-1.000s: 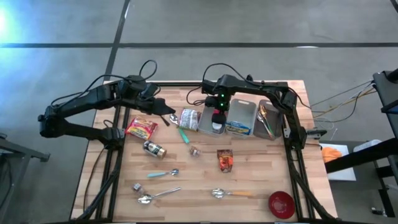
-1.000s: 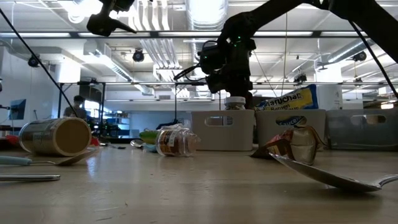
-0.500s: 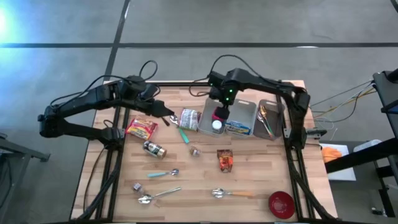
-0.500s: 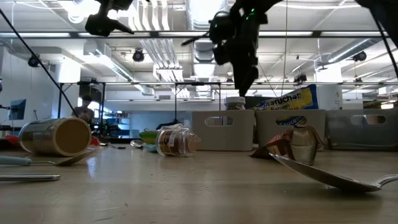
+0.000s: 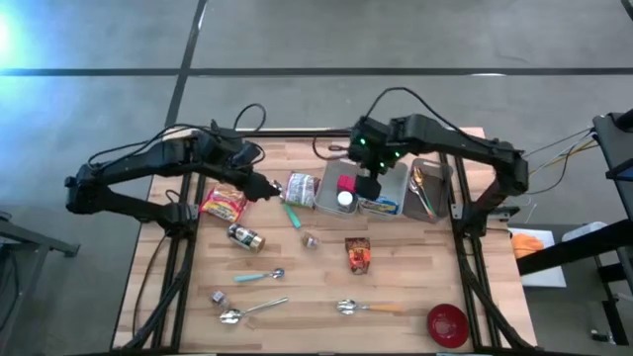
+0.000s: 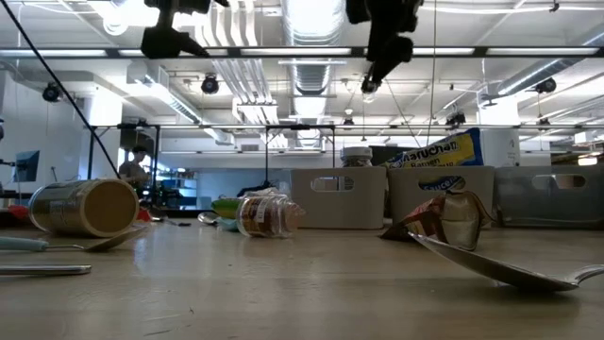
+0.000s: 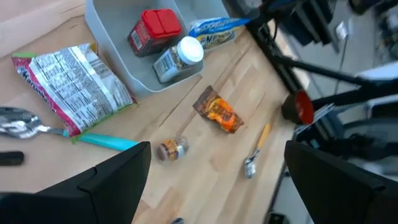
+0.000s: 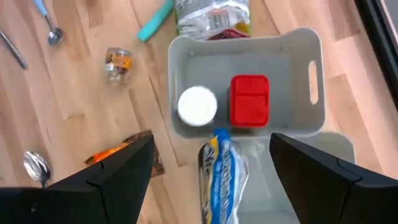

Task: Pick & Place Food Item
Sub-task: Put the gold seasoning bottle into the left gray bin

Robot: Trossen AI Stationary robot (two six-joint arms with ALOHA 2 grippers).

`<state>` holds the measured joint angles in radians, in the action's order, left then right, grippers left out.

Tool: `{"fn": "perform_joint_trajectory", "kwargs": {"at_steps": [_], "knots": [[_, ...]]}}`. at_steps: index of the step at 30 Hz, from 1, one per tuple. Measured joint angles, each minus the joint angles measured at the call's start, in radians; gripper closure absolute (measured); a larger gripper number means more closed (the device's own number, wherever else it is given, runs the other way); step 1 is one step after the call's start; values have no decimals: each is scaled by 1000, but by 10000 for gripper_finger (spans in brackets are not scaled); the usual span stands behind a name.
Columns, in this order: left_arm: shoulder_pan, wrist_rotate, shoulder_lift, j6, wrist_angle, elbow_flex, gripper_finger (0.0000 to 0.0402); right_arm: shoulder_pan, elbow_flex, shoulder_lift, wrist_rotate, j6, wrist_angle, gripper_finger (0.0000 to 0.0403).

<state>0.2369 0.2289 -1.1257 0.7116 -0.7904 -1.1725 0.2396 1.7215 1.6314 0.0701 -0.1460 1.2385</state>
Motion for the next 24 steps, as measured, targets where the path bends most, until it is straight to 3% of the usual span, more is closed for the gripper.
{"fn": "perform_joint_trajectory", "kwargs": {"at_steps": [6, 11, 19, 24], "knots": [[-9, 0, -100, -81, 0, 1, 30, -98, -104, -101, -32, -106, -45, 86], [-10, 12, -181, -114, -10, 1, 30, -170, -231, -191, -75, -225, -188, 86], [-14, 16, -214, -76, -247, 2, 30, -251, -420, -277, -76, -364, -419, 86], [-73, -23, -209, -173, -385, 2, 30, -271, -482, -278, -75, -392, -465, 86]]}}
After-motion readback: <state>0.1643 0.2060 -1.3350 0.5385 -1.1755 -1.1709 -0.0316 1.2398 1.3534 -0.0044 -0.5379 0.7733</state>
